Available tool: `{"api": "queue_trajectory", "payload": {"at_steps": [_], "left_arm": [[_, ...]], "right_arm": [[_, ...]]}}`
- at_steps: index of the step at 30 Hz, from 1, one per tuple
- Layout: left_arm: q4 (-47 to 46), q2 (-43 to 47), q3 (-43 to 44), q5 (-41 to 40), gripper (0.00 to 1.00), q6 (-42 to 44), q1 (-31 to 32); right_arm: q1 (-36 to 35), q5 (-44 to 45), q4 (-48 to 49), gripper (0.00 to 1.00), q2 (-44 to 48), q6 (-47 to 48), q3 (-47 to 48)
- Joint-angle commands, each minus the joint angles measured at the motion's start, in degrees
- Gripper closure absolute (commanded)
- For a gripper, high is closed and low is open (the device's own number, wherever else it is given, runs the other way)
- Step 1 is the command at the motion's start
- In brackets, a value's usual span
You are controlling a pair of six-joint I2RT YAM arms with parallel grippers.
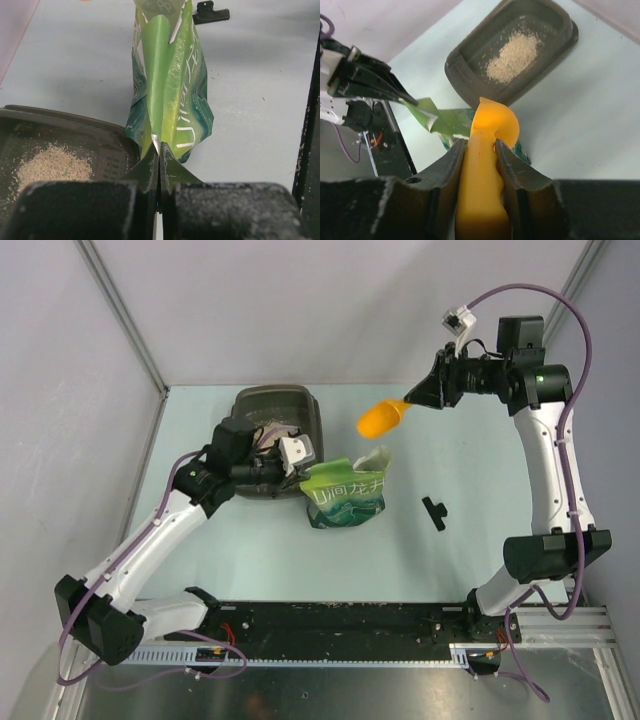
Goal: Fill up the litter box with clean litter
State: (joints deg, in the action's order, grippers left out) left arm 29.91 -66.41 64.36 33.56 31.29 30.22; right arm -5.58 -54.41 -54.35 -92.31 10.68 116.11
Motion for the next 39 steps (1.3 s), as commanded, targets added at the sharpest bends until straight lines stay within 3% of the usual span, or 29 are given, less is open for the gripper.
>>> {"api": "queue_trajectory", "payload": {"at_steps": [1,7,22,23,24,25,27,36,39], "left_arm": [[-3.98,-0.12,3.23,2.47,1.0,-7.99,-1.04],[-6.79,-0.82,4.02,1.86,1.0,-11.95,-1.74],[-9.43,-1.53,4.2,2.39,1.0,-14.41,-2.62],[-9.43,-1.53,3.85,2.3,0.98,-14.07,-2.62],[-9.43,-1.7,3.76,2.3,0.81,-13.8,-2.62],[-9.43,-1.7,3.67,2.21,0.7,-13.8,-2.62],[-9.43,-1.88,3.41,2.65,0.56,-13.01,-2.53],[-9.17,-4.42,4.28,4.77,0.41,-8.09,-0.51],[-9.08,-6.18,4.63,3.79,0.41,-6.16,0.63]], "right_arm": [[1.1,-0.34,-8.75,1.0,1.17,9.18,3.84],[1.63,-0.78,-18.24,1.0,-1.2,14.54,12.11],[0.05,0.88,-22.82,1.0,-0.85,19.29,10.53],[-0.3,1.67,-23.34,1.0,-1.03,19.73,10.71],[-0.91,2.2,-23.61,1.0,-1.11,20.78,10.8],[-2.22,2.81,-23.87,1.0,-1.11,21.57,10.89],[-3.72,5.1,-24.49,1.0,-0.94,22.8,10.71],[-8.04,9.85,-25.72,1.0,-1.38,26.15,12.38],[-8.65,10.82,-27.3,1.0,-1.64,27.73,13.17]]}}
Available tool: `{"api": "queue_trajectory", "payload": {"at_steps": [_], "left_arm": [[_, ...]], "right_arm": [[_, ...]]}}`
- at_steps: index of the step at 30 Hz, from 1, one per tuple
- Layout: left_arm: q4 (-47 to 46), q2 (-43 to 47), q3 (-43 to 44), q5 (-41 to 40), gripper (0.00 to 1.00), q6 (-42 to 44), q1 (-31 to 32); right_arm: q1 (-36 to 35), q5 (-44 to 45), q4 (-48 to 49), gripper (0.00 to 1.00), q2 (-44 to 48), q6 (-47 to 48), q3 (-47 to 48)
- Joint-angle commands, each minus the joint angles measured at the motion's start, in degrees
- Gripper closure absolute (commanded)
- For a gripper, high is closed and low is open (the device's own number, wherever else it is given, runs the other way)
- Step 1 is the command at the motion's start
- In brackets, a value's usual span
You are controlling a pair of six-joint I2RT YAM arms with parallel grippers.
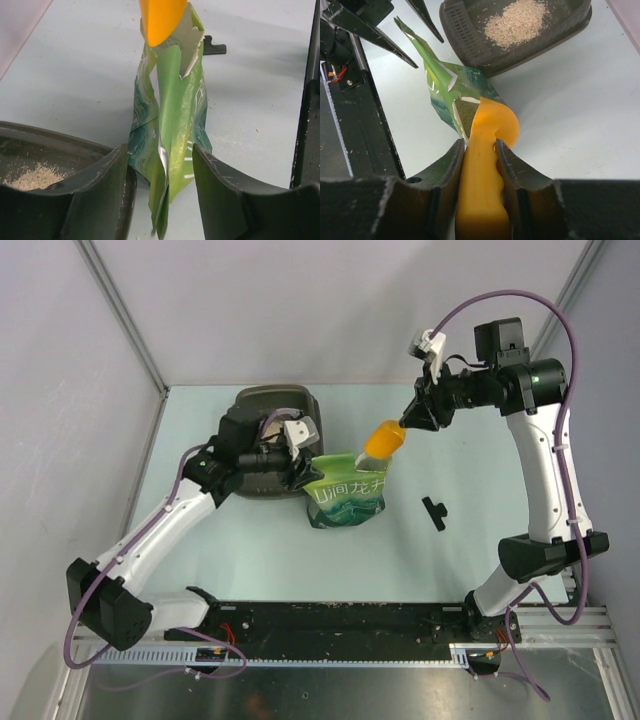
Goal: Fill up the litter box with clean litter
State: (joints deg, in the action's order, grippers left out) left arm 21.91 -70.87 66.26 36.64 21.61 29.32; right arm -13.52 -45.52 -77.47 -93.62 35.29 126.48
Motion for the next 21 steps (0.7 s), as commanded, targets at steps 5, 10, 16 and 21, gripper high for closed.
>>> {"api": "queue_trajectory", "payload": {"at_steps": [5,10,16,21], "left_arm": [[-0.99,-4.97,5.02,0.53,0.5,3.88,2.93],[-0.91,-6.38,5.99,1.24,0.87,3.62,3.64],[-0.99,-5.68,5.99,-0.16,1.0,2.57,3.81],[-0.99,-5.07,6.34,-5.25,1.0,0.72,3.73]], "right_arm": [[-1.42,3.06,-7.34,1.0,-0.42,5.4,4.04],[-3.44,4.12,-9.36,1.0,-0.16,7.25,3.08],[-5.38,6.14,-9.28,1.0,1.86,7.95,0.79],[-5.38,7.9,-9.36,1.0,3.88,7.78,0.53]]}}
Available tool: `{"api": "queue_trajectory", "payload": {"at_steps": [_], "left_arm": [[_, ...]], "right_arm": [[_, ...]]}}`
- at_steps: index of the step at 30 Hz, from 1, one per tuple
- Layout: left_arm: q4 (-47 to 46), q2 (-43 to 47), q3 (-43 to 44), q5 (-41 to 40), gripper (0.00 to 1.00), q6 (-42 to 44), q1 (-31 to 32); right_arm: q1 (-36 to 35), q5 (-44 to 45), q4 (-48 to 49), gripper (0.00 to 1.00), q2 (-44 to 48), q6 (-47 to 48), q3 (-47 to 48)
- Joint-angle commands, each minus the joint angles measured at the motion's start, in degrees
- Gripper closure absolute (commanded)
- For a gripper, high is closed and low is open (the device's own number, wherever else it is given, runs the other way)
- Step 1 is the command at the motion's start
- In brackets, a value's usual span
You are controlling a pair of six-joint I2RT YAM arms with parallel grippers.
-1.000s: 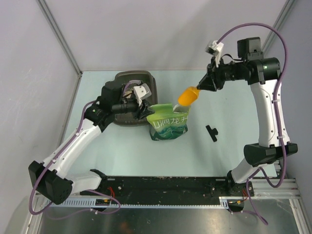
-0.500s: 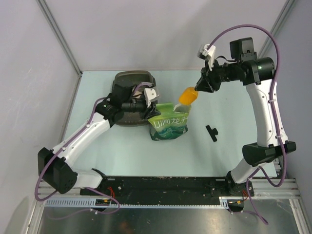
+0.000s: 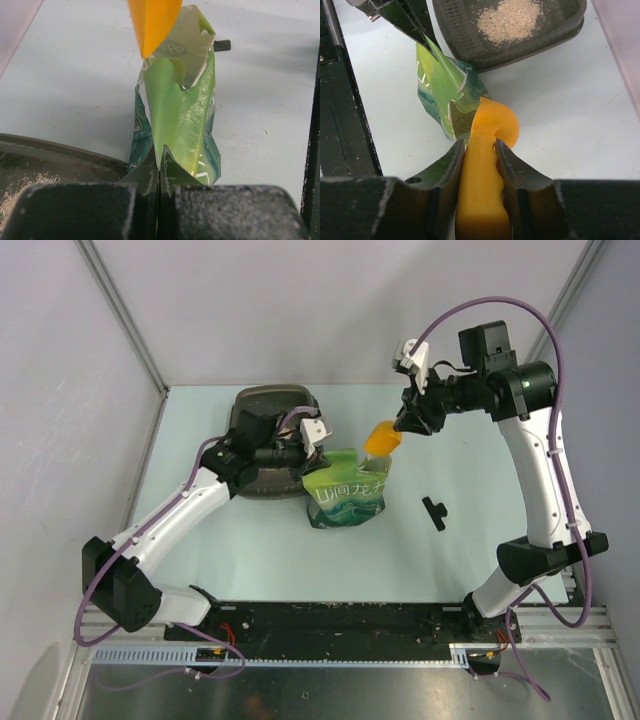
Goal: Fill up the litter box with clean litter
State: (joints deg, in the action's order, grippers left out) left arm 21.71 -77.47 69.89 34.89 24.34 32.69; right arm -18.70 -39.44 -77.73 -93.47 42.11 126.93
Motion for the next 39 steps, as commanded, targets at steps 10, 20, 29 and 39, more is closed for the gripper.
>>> {"api": "queue_trajectory", "payload": {"at_steps": [10,20,29,39], "left_arm": [[-2.11,2.59,4.64,-8.88,1.0,-6.75,0.1],[-2.38,4.69,2.89,-5.19,1.0,-6.67,0.18],[-2.38,6.1,2.27,-4.57,1.0,-6.41,0.45],[-2.47,6.63,1.57,-1.15,1.0,-6.93,2.29]], "right_arm": [[-0.55,2.0,-8.92,1.0,6.37,0.52,-3.1],[-5.47,6.83,-9.1,1.0,3.66,0.08,-8.46],[-5.47,16.12,-1.14,1.0,0.39,-23.97,-12.75],[-7.4,41.26,8.39,1.0,2.24,-45.86,-19.19]]}}
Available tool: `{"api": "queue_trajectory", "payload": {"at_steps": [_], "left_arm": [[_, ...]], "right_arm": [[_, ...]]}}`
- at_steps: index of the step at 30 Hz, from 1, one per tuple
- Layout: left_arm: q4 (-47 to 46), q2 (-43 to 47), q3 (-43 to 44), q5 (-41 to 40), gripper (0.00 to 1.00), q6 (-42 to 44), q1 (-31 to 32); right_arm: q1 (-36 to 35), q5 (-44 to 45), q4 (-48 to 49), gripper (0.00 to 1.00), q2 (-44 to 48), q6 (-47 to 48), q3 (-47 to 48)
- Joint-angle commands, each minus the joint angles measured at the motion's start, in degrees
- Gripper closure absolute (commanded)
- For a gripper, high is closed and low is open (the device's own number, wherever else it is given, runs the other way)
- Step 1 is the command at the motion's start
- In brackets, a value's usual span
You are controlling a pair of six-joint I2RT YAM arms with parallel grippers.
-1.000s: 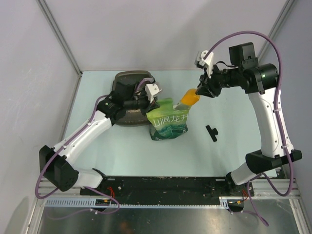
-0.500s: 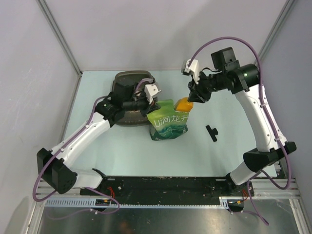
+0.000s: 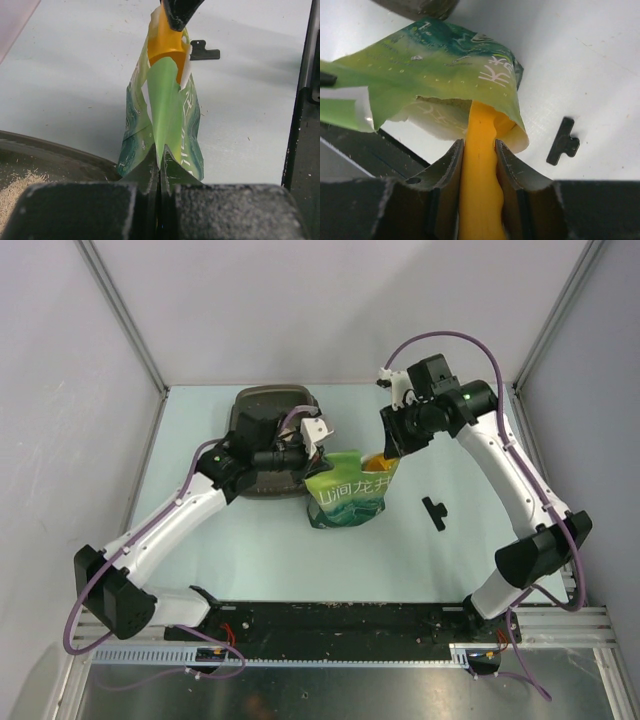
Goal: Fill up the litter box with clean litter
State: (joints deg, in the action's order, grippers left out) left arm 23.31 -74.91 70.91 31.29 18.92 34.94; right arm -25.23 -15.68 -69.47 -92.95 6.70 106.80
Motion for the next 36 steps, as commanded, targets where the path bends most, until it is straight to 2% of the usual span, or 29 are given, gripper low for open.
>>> {"api": "queue_trajectory", "payload": {"at_steps": [1,5,9,12,14,18,19,21,22,25,29,36], "left_arm": [[-4.06,4.07,0.45,4.03,1.0,-1.69,0.04],[-4.06,3.99,0.36,5.27,1.0,-1.87,0.92],[-4.15,3.72,0.63,5.62,1.0,-1.78,1.18],[-4.15,3.72,0.72,6.24,1.0,-1.78,1.19],[-4.15,3.72,0.72,6.59,1.0,-1.87,1.36],[-4.15,3.28,1.15,6.68,1.0,-1.78,1.54],[-4.15,3.28,1.16,6.77,1.0,-1.69,1.54],[-4.24,3.02,1.07,6.42,1.0,-1.34,1.8],[-4.15,3.02,0.89,6.33,1.0,-1.25,1.8],[-4.24,2.93,0.37,6.24,1.0,-0.46,1.89],[-4.15,3.9,-1.12,5.28,1.0,1.47,1.8],[-1.69,5.21,-3.23,3.25,1.0,5.16,1.71]], "right_arm": [[-0.96,18.83,0.39,1.0,1.11,-11.52,1.04],[-3.06,20.69,4.85,1.0,1.45,-14.78,-3.25],[-4.29,18.24,11.02,1.0,3.39,-17.77,-16.5],[-5.79,16.3,14.71,1.0,4.09,-18.57,-22.24],[-6.06,11.04,17.52,1.0,4.53,-18.48,-27.16],[-5.01,-3.18,21.82,1.0,4.18,-16.11,-30.07],[-4.13,-10.78,24.01,1.0,4.09,-15.76,-30.08],[-1.23,-19.08,26.65,1.0,3.74,-16.45,-30.16],[0.08,-27.56,29.11,1.0,3.39,-17.24,-30.16],[2.99,-40.95,32.89,1.0,0.94,-20.76,-30.16],[5.54,-47.41,33.44,1.0,1.45,-21.03,-30.16],[14.76,-59.8,28.44,1.0,1.98,-18.84,-30.16]]}}
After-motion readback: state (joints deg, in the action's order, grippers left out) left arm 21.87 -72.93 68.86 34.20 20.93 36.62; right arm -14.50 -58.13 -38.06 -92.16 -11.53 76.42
